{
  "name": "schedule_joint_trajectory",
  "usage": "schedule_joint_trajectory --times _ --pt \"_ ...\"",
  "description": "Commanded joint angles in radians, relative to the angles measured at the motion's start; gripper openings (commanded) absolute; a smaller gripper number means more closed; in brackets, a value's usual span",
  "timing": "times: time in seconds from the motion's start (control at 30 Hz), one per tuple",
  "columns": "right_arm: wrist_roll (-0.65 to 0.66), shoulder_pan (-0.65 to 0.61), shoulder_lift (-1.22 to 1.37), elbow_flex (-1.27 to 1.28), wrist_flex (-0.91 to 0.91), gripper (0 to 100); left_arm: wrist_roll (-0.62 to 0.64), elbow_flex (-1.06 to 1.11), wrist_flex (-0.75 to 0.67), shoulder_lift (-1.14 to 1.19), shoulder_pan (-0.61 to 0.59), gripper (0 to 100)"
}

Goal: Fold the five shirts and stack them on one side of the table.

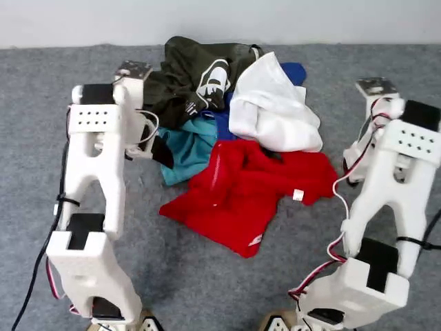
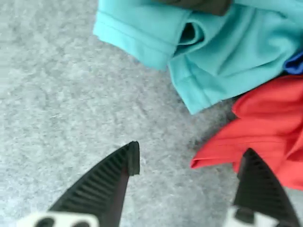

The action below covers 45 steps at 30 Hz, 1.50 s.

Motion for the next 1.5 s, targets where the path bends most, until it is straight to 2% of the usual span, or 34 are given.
schedule_joint_trajectory --times 0.0,0.13,0.33,0.53,0.67,1.0,1.13,1.23,1.37,1.4,1.47 --pt "-0.014 0.018 -0.007 0.040 0.008 35.8 -0.008 -0.038 0.018 -0.032 0.080 33" --pt "-0.078 0.019 0.045 0.114 -0.039 35.8 -0.080 -0.047 -0.078 0.043 0.181 33" --pt "-0.100 0.021 0.099 0.127 -0.030 35.8 -0.143 -0.237 -0.226 0.203 0.203 33" --pt "-0.101 0.021 0.110 0.129 -0.030 35.8 -0.144 -0.527 -0.114 0.371 0.252 39" --pt "-0.103 0.021 0.111 0.129 -0.030 35.8 -0.144 -0.725 -0.117 0.502 0.282 39" --pt "-0.103 0.019 0.111 0.302 -0.117 35.8 -0.141 -1.043 -0.347 0.959 0.292 39" --pt "-0.103 0.019 0.111 0.362 -0.156 35.8 -0.138 -1.178 -0.334 1.014 0.295 39" --pt "-0.103 0.019 0.111 0.385 -0.163 35.8 -0.143 -1.210 -0.331 1.039 0.276 29" --pt "-0.103 0.019 0.111 0.387 -0.163 35.8 -0.138 -1.216 -0.334 1.042 0.229 4" --pt "-0.103 0.019 0.111 0.387 -0.163 35.8 -0.137 -1.216 -0.325 1.042 0.215 0" --pt "-0.103 0.018 0.111 0.387 -0.163 35.8 -0.137 -1.227 -0.276 1.036 0.184 2"
